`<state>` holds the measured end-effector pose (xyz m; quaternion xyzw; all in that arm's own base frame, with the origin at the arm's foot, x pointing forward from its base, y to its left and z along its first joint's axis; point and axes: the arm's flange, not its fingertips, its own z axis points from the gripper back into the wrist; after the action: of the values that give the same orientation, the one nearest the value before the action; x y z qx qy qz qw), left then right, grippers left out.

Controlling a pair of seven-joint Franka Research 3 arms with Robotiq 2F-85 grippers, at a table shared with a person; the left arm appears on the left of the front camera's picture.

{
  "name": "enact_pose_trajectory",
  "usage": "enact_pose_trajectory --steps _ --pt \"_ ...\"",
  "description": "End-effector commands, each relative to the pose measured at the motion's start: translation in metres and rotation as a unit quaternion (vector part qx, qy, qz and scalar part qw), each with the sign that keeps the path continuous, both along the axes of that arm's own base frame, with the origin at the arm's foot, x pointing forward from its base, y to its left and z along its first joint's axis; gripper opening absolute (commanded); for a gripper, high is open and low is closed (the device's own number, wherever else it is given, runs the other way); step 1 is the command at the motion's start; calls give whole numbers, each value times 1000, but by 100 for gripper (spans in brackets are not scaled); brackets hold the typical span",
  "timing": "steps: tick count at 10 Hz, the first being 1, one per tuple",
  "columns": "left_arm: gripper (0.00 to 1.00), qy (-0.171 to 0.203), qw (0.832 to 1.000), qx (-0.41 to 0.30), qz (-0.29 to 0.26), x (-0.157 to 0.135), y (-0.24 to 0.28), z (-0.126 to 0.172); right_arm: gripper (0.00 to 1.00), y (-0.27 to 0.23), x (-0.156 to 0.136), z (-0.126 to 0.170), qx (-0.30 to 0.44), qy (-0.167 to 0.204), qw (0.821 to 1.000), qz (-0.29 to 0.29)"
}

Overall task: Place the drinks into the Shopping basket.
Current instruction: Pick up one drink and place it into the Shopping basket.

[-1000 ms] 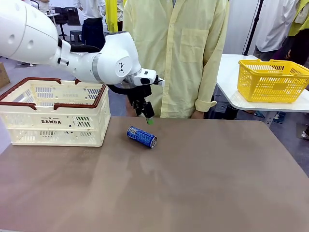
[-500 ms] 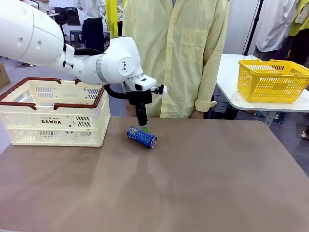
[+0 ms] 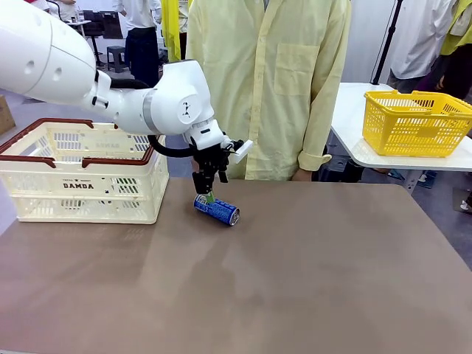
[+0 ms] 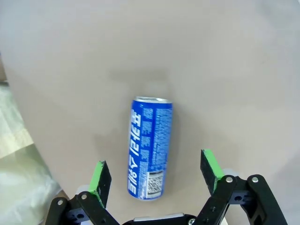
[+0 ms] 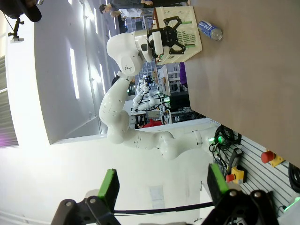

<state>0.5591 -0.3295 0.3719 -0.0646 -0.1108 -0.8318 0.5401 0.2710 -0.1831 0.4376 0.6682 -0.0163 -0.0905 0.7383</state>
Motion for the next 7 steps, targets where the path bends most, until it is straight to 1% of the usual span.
enact_pose_trajectory --steps 1,2,4,5,7 --pt "100 -13 1000 9 13 -10 4 -20 100 1 -2 3 1 4 1000 1" --pt "100 -16 999 25 19 -10 1 -31 100 1 -2 3 1 4 1000 1" --pt "100 -8 998 61 21 -11 -1 -51 100 1 -2 3 1 4 1000 1" --pt "100 -3 997 67 26 -10 -2 -62 100 1 -2 3 1 4 1000 1" --pt "100 -4 997 69 34 -7 -7 -81 100 1 -2 3 1 4 1000 1"
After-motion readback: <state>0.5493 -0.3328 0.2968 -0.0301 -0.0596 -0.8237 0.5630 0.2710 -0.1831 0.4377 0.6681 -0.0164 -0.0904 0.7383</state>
